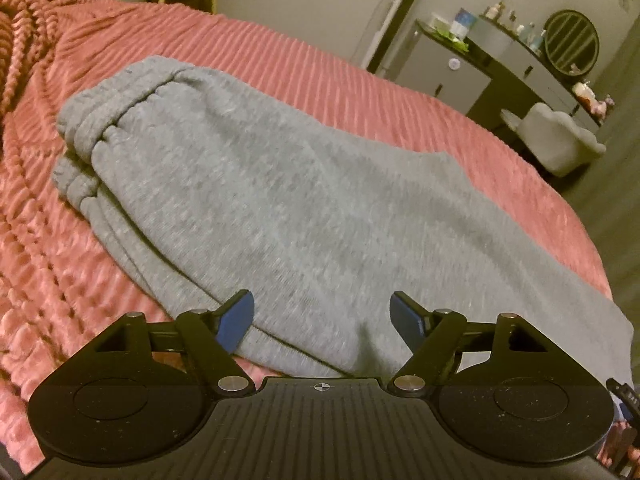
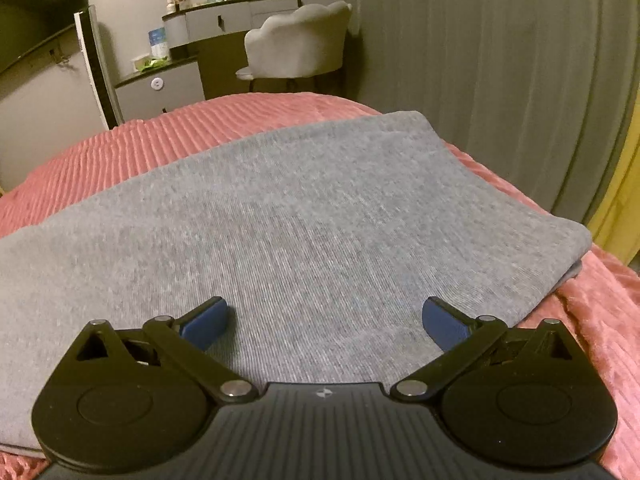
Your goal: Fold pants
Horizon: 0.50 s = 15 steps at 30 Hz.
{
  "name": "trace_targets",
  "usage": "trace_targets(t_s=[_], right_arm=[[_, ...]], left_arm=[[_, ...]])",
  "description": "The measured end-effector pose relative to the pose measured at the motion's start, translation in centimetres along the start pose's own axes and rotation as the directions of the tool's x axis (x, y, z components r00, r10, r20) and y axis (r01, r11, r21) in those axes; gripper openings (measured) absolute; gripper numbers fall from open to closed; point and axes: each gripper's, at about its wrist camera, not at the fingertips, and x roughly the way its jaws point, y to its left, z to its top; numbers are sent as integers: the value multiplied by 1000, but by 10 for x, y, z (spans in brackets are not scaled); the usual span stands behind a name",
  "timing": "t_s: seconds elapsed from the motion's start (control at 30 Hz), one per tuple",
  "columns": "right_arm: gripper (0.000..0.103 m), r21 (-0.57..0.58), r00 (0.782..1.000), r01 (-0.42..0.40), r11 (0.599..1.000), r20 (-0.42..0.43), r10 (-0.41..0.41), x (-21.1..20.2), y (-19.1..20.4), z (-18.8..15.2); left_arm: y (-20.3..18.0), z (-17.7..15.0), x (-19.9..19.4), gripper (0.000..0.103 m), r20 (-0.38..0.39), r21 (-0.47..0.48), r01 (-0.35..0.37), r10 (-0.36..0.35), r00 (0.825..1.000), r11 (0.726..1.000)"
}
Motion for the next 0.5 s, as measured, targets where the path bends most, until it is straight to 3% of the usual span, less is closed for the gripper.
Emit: trace_targets(t_s=[0.23, 0.5], right_arm=[[103, 5, 1000, 0, 1000, 11, 0, 0, 0, -1], [103, 22, 1000, 13, 1000, 12, -13, 1, 0, -1]], left_arm=[[11, 2, -2, 74, -34, -72, 9, -11, 999, 997], [12, 6, 8, 72, -53, -83, 45, -50, 997, 996]])
